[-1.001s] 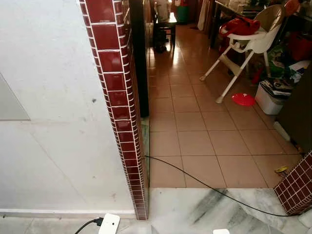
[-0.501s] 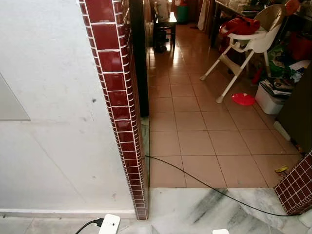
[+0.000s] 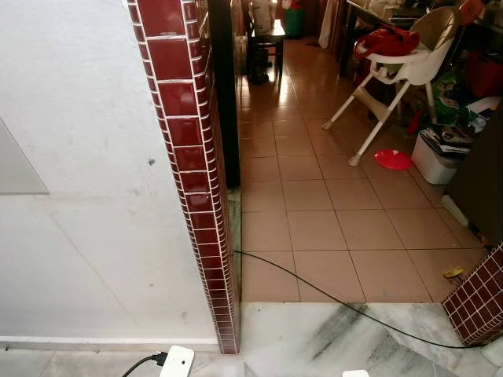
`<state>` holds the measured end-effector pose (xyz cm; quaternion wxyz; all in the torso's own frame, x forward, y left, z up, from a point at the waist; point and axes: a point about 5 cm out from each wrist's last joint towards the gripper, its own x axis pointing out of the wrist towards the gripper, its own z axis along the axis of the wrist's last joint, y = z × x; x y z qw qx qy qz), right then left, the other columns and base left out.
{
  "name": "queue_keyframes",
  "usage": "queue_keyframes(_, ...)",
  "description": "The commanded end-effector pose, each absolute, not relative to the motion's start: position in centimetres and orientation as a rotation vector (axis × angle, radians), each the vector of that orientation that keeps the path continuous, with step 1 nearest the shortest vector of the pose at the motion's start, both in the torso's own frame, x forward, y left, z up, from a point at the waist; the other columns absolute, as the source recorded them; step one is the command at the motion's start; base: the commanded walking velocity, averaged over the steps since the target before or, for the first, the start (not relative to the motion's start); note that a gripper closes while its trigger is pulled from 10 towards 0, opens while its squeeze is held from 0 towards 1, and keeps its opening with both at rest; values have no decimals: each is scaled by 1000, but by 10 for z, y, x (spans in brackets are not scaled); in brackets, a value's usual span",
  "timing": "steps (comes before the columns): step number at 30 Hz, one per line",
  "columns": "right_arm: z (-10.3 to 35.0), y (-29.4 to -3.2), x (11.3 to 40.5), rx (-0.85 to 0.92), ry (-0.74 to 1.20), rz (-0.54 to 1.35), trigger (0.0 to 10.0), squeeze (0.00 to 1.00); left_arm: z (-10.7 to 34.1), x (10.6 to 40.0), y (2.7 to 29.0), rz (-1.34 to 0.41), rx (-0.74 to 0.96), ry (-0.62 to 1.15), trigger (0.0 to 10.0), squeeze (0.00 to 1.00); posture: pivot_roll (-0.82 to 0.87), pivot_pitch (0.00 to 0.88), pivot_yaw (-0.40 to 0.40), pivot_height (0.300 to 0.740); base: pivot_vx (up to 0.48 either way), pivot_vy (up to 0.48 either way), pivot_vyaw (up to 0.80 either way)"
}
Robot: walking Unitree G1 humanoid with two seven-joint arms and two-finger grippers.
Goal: Hang keys on a hook
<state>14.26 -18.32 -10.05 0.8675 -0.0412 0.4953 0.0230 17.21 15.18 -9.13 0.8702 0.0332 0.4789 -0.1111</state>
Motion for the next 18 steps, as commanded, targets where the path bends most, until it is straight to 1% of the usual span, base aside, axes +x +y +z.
queue_keyframes(1, -101, -180, 141, -86, 1042, 57, 10000, 0, -93, 169, 154, -231, 72, 1019, 10000, 0, -50, 0, 42, 740, -247, 0, 0)
queue_keyframes(18, -101, -182, 140, -88, 1045, 56, 10000, 0, -93, 169, 154, -227, 65, 1018, 10000, 0, -49, 0, 36, 740, -244, 0, 0)
